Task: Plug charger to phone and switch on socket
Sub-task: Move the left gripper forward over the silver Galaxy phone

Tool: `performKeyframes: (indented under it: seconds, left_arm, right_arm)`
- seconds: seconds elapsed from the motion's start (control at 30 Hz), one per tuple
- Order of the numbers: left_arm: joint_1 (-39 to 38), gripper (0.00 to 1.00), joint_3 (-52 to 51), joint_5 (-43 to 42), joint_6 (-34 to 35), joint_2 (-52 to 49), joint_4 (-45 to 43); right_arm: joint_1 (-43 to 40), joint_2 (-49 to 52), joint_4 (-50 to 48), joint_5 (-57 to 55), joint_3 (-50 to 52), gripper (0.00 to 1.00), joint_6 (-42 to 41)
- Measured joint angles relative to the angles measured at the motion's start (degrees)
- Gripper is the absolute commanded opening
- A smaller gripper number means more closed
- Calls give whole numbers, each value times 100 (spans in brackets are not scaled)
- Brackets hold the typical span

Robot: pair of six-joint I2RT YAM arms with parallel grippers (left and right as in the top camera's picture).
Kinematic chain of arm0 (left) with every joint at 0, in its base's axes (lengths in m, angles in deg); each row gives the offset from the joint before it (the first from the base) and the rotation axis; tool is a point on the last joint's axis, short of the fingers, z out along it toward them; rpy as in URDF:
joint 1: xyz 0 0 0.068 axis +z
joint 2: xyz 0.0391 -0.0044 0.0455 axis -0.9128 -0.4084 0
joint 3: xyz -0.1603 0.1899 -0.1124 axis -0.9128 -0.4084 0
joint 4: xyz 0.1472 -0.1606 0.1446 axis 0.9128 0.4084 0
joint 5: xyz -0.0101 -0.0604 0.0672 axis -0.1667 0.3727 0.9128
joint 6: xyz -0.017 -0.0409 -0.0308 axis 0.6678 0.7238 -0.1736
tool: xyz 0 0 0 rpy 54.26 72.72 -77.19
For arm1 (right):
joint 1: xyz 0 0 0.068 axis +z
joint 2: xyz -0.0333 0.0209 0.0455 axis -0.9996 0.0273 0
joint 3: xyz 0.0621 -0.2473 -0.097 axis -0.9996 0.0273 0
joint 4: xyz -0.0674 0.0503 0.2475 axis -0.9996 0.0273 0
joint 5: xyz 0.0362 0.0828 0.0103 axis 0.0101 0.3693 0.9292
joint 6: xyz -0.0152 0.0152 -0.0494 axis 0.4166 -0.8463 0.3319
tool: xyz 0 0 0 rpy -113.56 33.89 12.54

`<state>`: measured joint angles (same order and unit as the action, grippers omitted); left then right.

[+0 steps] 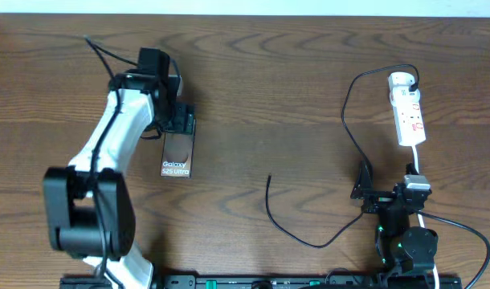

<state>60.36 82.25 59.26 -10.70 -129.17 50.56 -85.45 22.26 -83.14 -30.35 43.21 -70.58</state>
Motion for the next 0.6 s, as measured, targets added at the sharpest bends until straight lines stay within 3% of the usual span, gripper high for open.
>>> performKeyframes:
  seconds: [0.2,0.6]
  left_arm:
    - [0,86,-7,0,0,-555,-232]
    - [0,86,-13,-46,0,-647,-221]
  right_arm:
    - [0,2,0,0,0,99,0]
    - [0,0,0,0,0,99,0]
